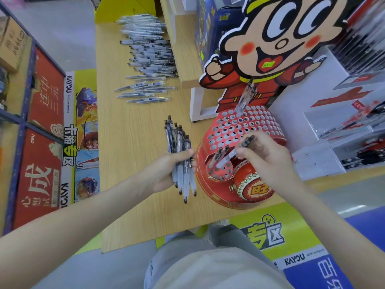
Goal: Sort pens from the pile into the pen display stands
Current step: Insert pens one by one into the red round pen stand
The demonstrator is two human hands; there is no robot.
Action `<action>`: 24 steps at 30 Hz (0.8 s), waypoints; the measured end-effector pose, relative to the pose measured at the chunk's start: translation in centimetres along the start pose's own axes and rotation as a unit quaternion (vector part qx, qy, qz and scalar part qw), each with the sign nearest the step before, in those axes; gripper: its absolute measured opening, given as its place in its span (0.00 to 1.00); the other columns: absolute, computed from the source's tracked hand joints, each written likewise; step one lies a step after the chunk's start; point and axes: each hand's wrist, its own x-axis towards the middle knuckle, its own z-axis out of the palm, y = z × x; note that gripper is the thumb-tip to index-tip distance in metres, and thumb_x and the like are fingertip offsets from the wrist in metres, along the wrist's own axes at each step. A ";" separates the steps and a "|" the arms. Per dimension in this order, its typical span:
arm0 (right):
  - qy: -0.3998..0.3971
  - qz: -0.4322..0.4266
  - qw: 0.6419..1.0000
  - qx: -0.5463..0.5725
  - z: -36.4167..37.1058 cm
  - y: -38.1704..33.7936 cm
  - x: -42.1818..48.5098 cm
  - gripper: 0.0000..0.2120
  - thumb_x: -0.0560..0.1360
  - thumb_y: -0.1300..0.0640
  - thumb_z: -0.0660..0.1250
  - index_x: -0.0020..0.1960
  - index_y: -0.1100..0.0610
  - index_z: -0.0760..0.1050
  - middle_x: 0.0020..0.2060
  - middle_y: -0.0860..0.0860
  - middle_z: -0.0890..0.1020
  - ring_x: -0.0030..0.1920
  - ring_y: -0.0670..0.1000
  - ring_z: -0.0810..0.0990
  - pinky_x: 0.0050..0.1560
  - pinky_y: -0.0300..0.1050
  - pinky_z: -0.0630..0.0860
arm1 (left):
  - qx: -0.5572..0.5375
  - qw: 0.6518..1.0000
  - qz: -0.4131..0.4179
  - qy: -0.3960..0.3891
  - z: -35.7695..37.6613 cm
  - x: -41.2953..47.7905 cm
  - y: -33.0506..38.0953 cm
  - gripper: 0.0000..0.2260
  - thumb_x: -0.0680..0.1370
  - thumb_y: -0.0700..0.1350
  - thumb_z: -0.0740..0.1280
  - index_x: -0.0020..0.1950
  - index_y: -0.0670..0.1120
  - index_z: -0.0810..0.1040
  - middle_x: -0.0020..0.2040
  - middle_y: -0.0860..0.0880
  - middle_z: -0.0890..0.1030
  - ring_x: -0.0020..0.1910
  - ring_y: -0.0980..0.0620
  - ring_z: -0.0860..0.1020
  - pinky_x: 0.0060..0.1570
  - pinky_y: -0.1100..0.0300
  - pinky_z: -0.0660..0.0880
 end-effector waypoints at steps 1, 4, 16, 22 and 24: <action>-0.014 -0.002 0.999 -0.033 0.2 0.2 -0.1 0.06 0.75 0.60 0.68 0.47 0.51 0.74 0.40 0.44 0.82 0.43 0.43 0.81 0.50 0.38 0.76 | -0.007 1.000 -0.002 0.005 0.1 0.0 -0.2 0.08 0.77 0.43 0.65 0.39 0.43 0.79 0.34 0.46 0.77 0.33 0.51 0.77 0.36 0.61 0.78; -0.051 -0.014 0.995 -0.087 1.0 0.6 -0.4 0.07 0.76 0.58 0.67 0.48 0.46 0.73 0.41 0.42 0.82 0.44 0.40 0.80 0.49 0.37 0.75 | -0.006 1.000 0.006 0.008 0.3 0.0 -0.8 0.08 0.75 0.44 0.67 0.39 0.43 0.80 0.35 0.45 0.78 0.34 0.50 0.78 0.38 0.60 0.78; -0.060 -0.224 0.928 -0.292 2.4 2.5 1.3 0.10 0.73 0.49 0.65 0.45 0.57 0.77 0.44 0.45 0.75 0.47 0.48 0.69 0.51 0.40 0.62 | 0.016 0.998 0.039 0.052 0.9 -0.5 -1.0 0.10 0.71 0.47 0.68 0.43 0.40 0.78 0.32 0.47 0.78 0.30 0.52 0.76 0.34 0.62 0.77; -0.089 -0.310 0.893 -0.315 1.5 2.6 2.2 0.08 0.72 0.49 0.68 0.46 0.52 0.80 0.48 0.44 0.68 0.49 0.50 0.67 0.51 0.43 0.57 | -0.003 0.996 0.062 0.060 1.2 -0.4 -1.2 0.07 0.72 0.46 0.69 0.43 0.42 0.78 0.37 0.47 0.80 0.31 0.53 0.77 0.36 0.60 0.78; -0.110 -0.351 0.870 -0.328 1.6 2.9 2.5 0.06 0.71 0.52 0.71 0.47 0.52 0.81 0.51 0.45 0.69 0.52 0.50 0.68 0.53 0.44 0.57 | -0.005 0.995 0.071 0.063 1.4 -0.4 -1.4 0.06 0.71 0.45 0.69 0.42 0.43 0.79 0.39 0.46 0.80 0.32 0.52 0.76 0.37 0.59 0.78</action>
